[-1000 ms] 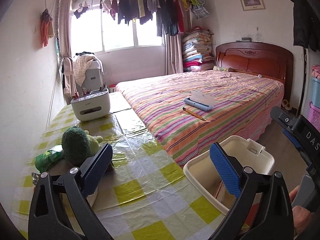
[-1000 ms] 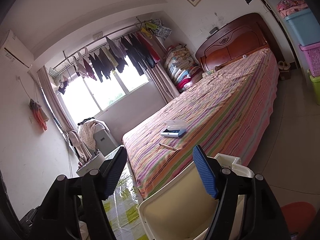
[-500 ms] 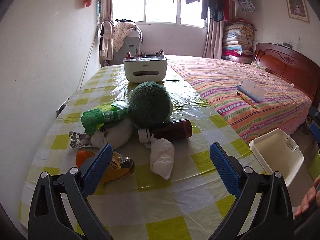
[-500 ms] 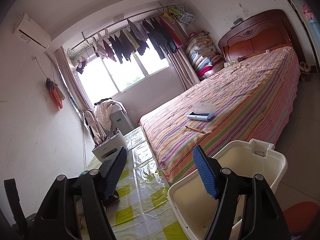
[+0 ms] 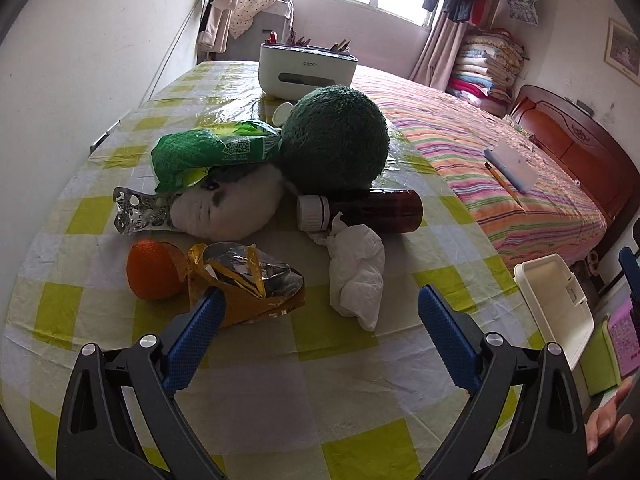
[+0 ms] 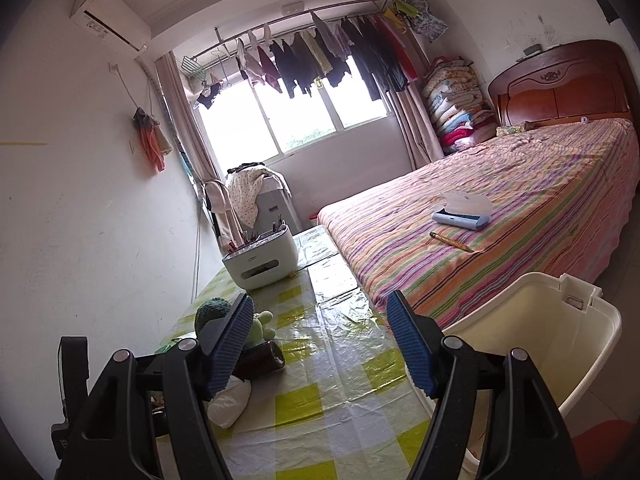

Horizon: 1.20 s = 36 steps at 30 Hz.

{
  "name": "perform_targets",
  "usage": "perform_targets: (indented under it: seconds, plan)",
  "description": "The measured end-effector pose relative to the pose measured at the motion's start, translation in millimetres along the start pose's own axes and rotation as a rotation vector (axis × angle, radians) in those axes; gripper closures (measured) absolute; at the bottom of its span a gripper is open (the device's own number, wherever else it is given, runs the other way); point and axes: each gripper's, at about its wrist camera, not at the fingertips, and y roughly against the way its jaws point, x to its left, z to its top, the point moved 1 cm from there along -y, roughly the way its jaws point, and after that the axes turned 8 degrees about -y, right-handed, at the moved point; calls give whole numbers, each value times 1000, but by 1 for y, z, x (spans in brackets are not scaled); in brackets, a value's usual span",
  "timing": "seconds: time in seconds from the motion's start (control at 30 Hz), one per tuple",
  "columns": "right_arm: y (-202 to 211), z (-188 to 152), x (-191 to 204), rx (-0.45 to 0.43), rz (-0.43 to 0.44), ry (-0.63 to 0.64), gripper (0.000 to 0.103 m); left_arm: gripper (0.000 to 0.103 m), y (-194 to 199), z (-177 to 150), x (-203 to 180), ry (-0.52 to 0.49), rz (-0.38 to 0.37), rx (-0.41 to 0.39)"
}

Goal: Collect trash
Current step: 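Bring both tools back over the trash pile on the table, then close the left tool on the yellow chip bag and lift it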

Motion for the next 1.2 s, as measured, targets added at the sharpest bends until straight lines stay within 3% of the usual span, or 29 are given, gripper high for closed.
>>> perform_targets:
  seconds: [0.03,0.07,0.13,0.23,0.37,0.47,0.57,0.7,0.73,0.77,0.8,0.83,0.9,1.13,1.2]
  plan:
    - [-1,-2,3,9,7,5,36,20,-2,1,3,11,-6,6]
    - [-3,-3,6,18,14,10,36,41,-5,1,5,22,-12,17]
    - [-7,-7,12,44,30,22,36,69,-13,-1,14,65,-50,46]
    - [-17,-15,21,97,56,36,36,74,-24,-7,30,163,-94,82]
    - [-44,-31,35,227,101,50,36,102,-26,-10,46,227,-111,77]
    - [-70,-47,42,361,125,41,36,103,-23,-11,48,232,-118,61]
    - [-85,-63,43,445,125,13,36,103,-18,-9,45,214,-123,42]
    - [-85,-66,42,448,123,-1,36,100,-14,-6,41,169,-95,27]
    - [-83,-66,42,442,123,1,36,88,-13,-6,38,146,-72,21]
    - [-82,-66,42,439,123,1,36,46,-12,-5,35,134,-40,16]
    - [-82,-66,42,440,122,-1,36,20,-10,-5,33,134,-2,3]
    - [-84,-65,41,443,121,-3,36,7,-5,-4,30,141,33,-43]
    - [-84,-66,41,448,123,-4,36,7,2,-2,27,137,51,-98]
    - [-83,-68,42,454,125,6,36,7,-12,6,30,165,21,-47]
    - [-83,-68,42,456,123,6,36,13,-19,4,37,188,12,-9]
